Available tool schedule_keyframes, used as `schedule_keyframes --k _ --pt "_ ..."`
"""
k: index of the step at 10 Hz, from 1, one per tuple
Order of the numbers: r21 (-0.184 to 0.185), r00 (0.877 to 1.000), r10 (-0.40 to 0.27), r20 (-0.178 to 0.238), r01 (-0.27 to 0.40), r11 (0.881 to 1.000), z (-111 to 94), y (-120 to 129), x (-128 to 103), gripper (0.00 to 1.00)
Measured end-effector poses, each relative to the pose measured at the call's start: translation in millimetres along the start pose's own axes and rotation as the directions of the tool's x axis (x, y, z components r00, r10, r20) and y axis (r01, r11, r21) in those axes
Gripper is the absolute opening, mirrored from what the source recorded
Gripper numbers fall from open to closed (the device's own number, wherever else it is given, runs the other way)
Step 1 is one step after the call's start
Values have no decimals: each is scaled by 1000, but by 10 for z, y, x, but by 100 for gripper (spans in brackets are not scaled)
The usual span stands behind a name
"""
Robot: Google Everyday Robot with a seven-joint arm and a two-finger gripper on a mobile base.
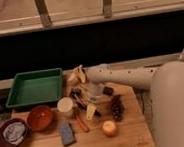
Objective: Wipe table surface with brush
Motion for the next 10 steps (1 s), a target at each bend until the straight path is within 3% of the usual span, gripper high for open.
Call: schedule_keyframes --k 3,6,7,8,10 --pt "10 1000 5 -21 -5 1000 69 -2 -25 52" --pt "17 1000 5 -26 -4 1000 73 -8 -35 21" --pt "13 999 4 -52 -4 1000 129 58 -13 8" --pt "25 999 1 -49 1 1000 129 46 -52 2" --pt "40 999 7 -54 -4 999 93 41 -37 0"
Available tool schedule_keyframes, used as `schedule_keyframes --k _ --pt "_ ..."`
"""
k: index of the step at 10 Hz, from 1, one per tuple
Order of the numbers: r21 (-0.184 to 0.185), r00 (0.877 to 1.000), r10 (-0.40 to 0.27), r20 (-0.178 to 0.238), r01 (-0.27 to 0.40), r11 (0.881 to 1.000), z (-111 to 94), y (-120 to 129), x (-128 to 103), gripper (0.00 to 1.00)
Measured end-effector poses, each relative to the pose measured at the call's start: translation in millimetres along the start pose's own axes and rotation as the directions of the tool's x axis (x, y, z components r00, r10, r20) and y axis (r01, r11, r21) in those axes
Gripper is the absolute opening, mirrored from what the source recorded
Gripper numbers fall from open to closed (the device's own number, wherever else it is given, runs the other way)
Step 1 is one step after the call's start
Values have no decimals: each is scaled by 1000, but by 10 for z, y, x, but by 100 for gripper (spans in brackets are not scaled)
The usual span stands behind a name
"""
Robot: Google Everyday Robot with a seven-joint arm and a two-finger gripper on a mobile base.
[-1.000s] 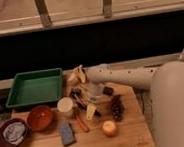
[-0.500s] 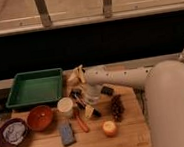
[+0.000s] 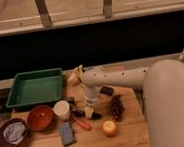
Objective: Wipe table surface with brush
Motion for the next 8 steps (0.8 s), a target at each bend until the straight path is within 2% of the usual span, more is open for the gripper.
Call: schedule_keyframes --k 3,4,6,8 --pt "37 1000 16 9 -16 999 -167 -47 15 0" --pt "60 999 34 20 -35 998 -322 -102 74 0" --pt "104 997 72 33 -76 992 -610 -242 254 0" --pt "112 994 104 35 -107 988 -680 -276 486 0"
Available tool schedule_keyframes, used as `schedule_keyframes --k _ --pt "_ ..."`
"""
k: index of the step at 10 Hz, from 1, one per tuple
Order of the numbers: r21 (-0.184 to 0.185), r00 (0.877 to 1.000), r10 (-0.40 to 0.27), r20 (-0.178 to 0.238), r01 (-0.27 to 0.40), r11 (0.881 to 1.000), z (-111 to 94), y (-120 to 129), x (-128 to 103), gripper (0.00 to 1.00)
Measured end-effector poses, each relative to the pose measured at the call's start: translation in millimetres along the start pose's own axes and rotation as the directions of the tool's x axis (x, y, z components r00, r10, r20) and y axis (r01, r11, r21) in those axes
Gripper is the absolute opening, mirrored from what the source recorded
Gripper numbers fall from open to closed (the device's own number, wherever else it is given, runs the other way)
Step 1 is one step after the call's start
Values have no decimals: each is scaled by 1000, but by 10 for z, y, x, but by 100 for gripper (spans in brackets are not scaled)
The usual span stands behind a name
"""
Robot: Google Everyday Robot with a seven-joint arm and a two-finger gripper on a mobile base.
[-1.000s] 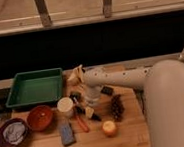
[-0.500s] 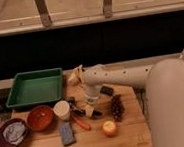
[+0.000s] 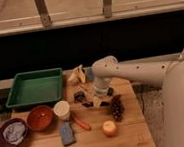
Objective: Wipe table surface with brush
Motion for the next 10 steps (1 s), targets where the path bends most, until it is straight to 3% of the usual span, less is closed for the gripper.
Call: schedule_keyframes --k 2,3,5,7,10 --pt "-10 999 52 -6 -52 999 -28 -24 386 0" --pt "-10 996 80 -28 -80 997 -17 -41 534 0" --pt "4 994 99 -54 -99 995 -3 -83 611 0" --pt "27 993 96 -70 -95 995 -37 -174 562 0" --pt "74 996 51 -78 -45 996 -116 -394 54 0"
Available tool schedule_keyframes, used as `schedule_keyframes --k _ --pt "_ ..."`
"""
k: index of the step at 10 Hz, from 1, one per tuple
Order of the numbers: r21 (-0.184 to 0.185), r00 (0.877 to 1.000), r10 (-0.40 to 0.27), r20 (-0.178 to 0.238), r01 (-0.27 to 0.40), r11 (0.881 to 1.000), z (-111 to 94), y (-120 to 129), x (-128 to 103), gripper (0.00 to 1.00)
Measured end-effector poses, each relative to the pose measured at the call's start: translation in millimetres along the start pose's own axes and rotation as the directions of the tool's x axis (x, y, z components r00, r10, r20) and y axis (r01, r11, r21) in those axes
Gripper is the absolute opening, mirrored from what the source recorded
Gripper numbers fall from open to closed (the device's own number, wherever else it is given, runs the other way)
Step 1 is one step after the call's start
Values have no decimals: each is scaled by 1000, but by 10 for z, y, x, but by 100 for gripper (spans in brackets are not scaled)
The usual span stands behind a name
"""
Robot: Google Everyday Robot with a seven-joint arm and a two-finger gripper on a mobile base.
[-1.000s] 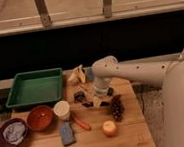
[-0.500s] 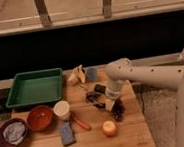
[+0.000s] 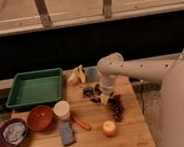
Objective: Wipe table surface with brush
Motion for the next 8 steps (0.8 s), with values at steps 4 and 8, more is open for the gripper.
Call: schedule_keyframes --k 4,8 --pt "40 994 -111 -15 112 993 -111 14 -577 0" --pt "-13 985 -173 -9 173 985 -116 653 -424 0"
